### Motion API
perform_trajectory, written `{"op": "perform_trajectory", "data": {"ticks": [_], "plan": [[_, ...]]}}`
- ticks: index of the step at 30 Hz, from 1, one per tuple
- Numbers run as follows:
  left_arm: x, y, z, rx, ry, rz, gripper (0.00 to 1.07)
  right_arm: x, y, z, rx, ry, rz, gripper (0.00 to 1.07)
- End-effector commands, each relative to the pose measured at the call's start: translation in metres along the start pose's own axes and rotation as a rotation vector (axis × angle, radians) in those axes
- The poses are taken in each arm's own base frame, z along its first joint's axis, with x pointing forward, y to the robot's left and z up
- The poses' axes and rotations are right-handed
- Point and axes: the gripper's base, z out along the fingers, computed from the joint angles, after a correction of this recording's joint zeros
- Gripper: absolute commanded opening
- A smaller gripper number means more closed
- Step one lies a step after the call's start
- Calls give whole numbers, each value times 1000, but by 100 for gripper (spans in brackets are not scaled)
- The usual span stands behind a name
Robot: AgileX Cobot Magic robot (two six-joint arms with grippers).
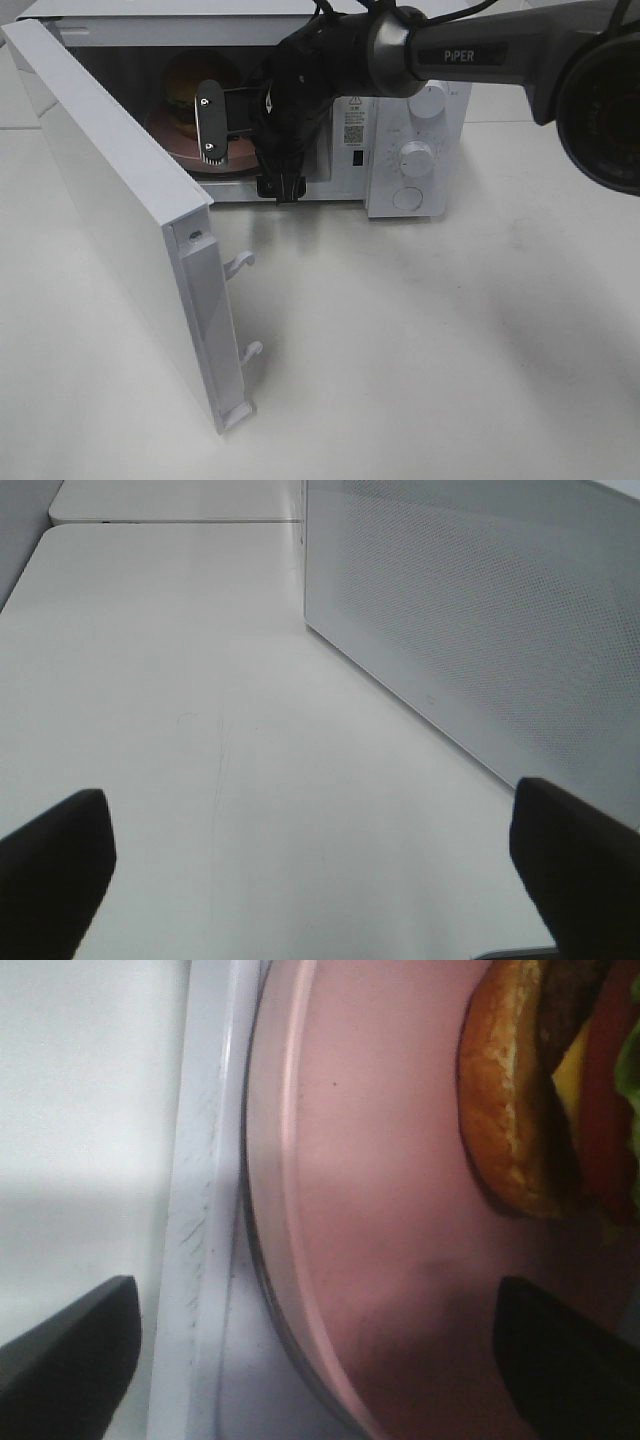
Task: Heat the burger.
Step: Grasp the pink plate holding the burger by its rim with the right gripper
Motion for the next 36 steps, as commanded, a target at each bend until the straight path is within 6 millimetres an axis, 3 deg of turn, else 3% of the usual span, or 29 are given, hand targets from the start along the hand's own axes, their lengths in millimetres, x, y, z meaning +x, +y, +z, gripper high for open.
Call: {"op": "perform_trajectory", "data": {"ticks": [1, 9, 14, 16, 17, 18, 19, 20, 21, 22, 23, 24, 36], "plan": [[1, -1, -2, 4, -29, -9, 100, -1, -4, 2, 12, -1, 1, 91], [1, -1, -2, 4, -29, -9, 100, 4, -12, 11, 33, 0, 16, 88], [1, -1, -2, 4, -29, -9, 100, 7, -9, 17, 23, 1, 25, 77], [1, -1, -2, 4, -29, -9, 100, 7, -7, 20, 17, 3, 25, 64], [1, -1, -2, 4, -29, -9, 100, 7, -7, 20, 17, 3, 25, 64], [1, -1, -2, 4, -29, -9, 100, 7, -6, 21, 19, 0, 25, 50], [1, -1, -2, 4, -29, -9, 100, 7, -6, 21, 19, 0, 25, 50], [1, -1, -2, 4, -29, -9, 100, 7, -6, 21, 17, -1, 26, 34], [1, -1, -2, 4, -29, -9, 100, 7, -6, 21, 15, -4, 31, 25], [1, -1, -2, 4, -29, -9, 100, 7, -6, 21, 15, -4, 31, 25], [1, -1, -2, 4, -29, -9, 100, 6, -6, 21, 11, -9, 41, 9], [1, -1, -2, 4, -29, -9, 100, 6, -6, 21, 11, -10, 43, 1], [1, -1, -2, 4, -29, -9, 100, 0, 1, 15, -93, -68, -12, 0]]}}
